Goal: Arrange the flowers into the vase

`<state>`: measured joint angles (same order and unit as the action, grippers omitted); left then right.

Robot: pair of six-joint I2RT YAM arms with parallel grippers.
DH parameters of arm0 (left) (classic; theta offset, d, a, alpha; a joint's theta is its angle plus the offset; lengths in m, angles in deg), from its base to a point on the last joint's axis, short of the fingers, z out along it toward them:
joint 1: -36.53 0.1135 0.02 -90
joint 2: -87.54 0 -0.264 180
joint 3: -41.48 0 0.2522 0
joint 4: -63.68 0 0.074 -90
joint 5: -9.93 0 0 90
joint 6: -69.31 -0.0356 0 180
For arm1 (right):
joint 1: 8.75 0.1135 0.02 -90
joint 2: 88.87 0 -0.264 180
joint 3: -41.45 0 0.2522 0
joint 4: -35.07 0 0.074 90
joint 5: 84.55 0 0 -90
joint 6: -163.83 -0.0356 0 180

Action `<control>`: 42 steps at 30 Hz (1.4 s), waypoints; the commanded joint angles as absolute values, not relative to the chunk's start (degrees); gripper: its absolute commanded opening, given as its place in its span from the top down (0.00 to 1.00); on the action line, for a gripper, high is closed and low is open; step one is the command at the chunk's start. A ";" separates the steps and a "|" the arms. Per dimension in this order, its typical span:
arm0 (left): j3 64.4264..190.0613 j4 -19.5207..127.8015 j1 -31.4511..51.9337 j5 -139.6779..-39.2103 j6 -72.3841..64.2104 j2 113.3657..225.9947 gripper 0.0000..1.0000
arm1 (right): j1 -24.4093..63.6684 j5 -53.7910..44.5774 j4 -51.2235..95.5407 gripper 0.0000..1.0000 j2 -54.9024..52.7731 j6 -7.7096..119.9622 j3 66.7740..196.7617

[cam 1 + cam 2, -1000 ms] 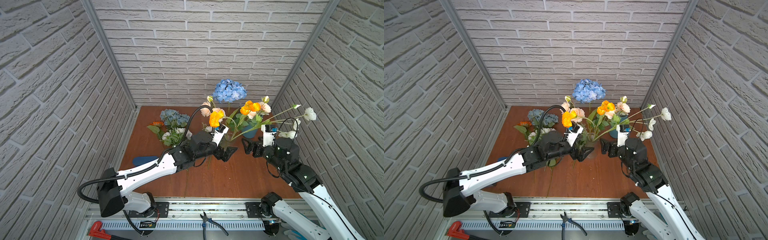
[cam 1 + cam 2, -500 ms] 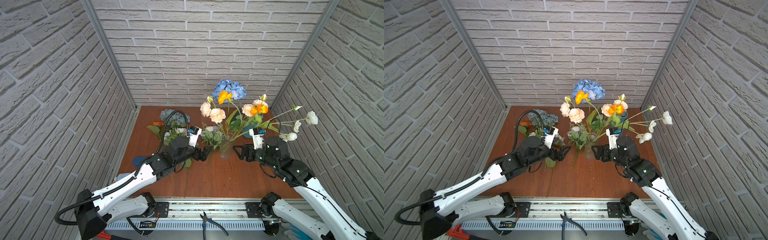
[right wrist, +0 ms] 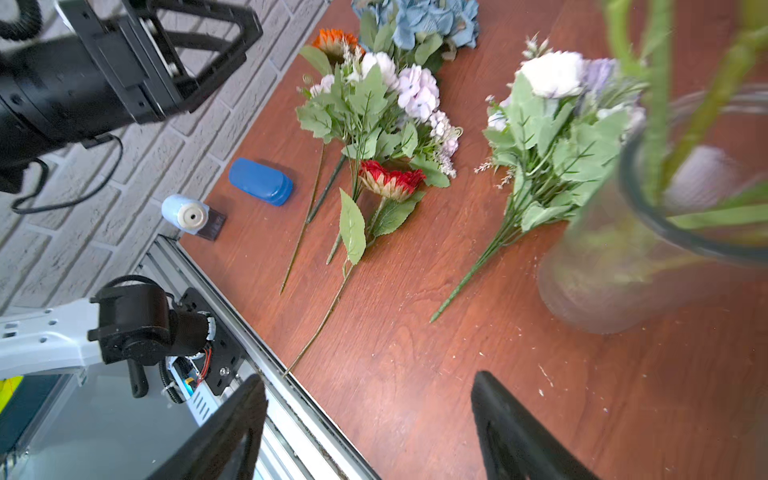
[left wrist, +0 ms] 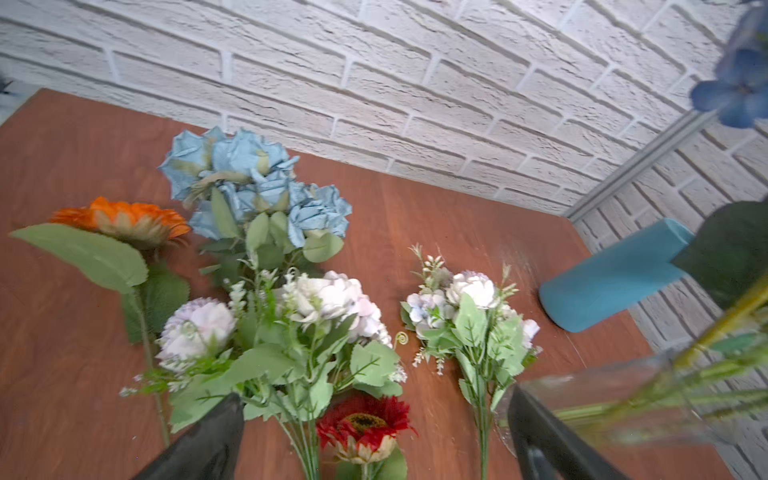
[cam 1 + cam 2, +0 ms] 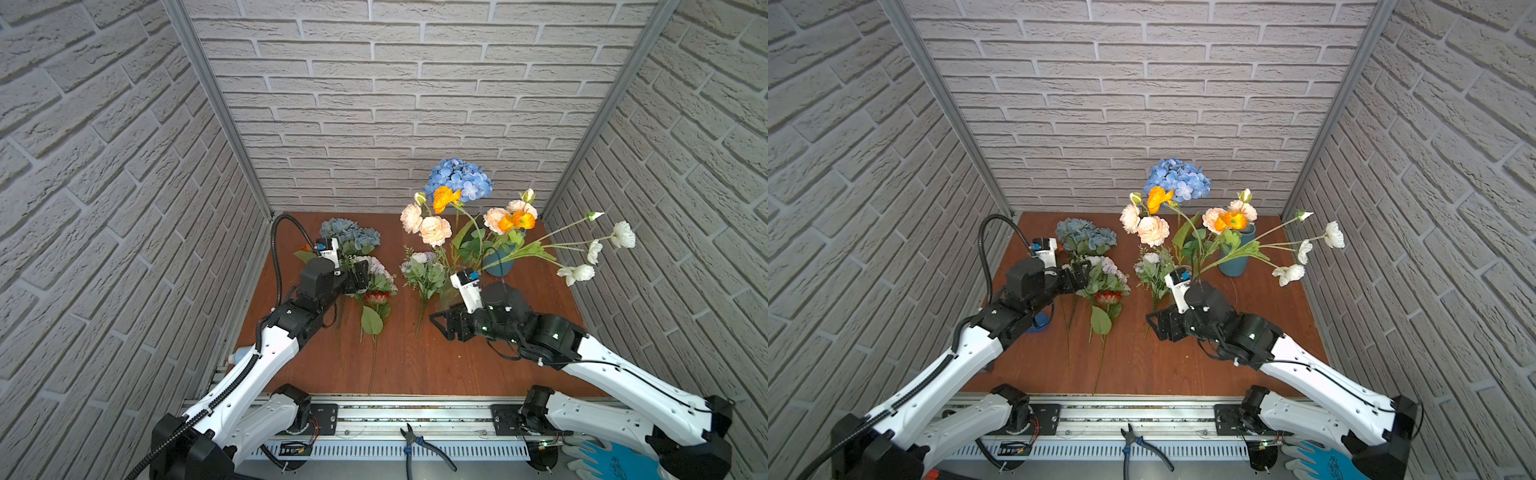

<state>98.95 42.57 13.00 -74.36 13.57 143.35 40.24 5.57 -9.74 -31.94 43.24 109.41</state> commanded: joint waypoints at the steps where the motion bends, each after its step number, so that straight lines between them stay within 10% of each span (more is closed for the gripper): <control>1: 96.10 42.25 17.54 -72.28 17.12 142.28 0.02 | 41.93 7.13 -3.67 0.21 -26.82 45.39 113.53; 14: 88.76 47.04 29.04 -81.05 21.40 146.59 0.10 | 42.00 9.41 5.85 0.25 -10.66 45.45 119.99; 20: 85.83 48.69 27.92 -85.99 22.34 148.61 0.26 | 42.37 11.86 5.09 0.32 -5.97 44.21 121.94; 42: 88.54 62.62 17.24 -87.02 26.06 164.73 0.30 | 44.04 14.34 2.42 0.36 0.73 43.27 122.72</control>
<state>86.38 56.93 17.96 -86.58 25.68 163.61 43.50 13.76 1.76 1.63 44.16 123.22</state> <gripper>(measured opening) 0.699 0.643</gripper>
